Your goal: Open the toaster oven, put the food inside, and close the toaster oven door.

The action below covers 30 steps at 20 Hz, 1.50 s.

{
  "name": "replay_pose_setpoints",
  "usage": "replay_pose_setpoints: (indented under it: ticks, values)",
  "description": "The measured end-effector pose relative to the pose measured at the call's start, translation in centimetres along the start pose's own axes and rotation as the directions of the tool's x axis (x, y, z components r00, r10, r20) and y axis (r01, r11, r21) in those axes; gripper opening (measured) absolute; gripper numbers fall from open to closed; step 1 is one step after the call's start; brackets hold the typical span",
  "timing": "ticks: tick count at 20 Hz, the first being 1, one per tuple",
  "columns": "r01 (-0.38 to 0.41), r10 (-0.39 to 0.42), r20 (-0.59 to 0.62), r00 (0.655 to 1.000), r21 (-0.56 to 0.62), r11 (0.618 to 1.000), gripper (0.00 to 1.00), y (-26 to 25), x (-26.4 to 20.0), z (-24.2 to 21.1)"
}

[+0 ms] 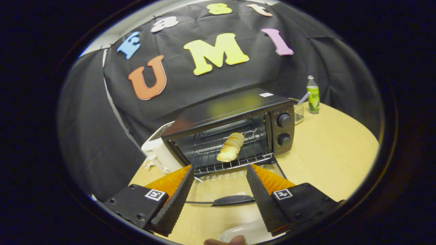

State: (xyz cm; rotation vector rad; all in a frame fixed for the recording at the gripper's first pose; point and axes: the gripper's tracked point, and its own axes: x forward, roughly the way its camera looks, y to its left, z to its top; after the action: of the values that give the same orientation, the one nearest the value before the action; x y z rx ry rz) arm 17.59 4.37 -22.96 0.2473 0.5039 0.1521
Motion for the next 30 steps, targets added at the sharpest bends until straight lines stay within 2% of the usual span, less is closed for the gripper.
replay_pose_setpoints:
  ticks: [5, 14, 23, 26, 30]
  values:
    - [0.008, -0.014, -0.064, 0.998, -0.097, 0.995, 1.0, -1.8, -2.6, -4.7]
    - [0.027, -0.07, -0.233, 0.97, -0.181, 0.983, 1.0, -4.0, 0.4, -12.1]
    - [0.074, -0.145, -0.272, 0.951, -0.255, 0.964, 1.0, -4.5, 3.9, -13.4]
    - [0.108, -0.175, -0.265, 0.948, -0.25, 0.962, 1.0, -4.7, 4.5, -13.3]
    - [0.116, -0.179, -0.262, 0.948, -0.239, 0.964, 1.0, -4.7, 4.5, -13.4]
